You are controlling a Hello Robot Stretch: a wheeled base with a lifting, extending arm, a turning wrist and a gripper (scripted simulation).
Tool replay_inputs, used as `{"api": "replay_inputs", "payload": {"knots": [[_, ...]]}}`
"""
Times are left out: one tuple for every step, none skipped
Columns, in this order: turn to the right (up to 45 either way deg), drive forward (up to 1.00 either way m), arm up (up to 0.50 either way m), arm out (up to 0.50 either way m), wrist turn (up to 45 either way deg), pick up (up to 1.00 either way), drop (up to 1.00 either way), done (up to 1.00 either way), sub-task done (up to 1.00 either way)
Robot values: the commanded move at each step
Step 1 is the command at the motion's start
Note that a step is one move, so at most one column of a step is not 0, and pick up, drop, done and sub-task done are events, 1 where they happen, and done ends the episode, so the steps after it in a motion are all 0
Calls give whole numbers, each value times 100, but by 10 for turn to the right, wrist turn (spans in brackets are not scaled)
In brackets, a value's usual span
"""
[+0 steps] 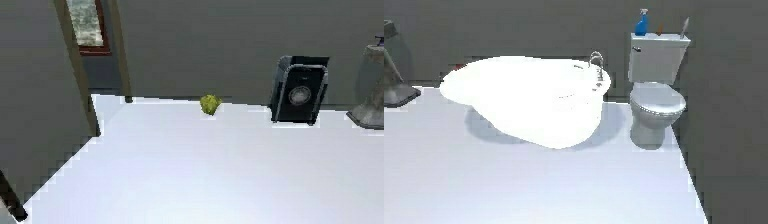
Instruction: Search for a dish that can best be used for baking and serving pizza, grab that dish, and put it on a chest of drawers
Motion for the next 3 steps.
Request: {"api": "replay_inputs", "payload": {"knots": [[0, 50, 0, 0, 0, 0, 0, 0, 0], [-330, 0, 0, 0, 0, 0, 0, 0, 0], [0, 15, 0, 0, 0, 0, 0, 0, 0]]}}
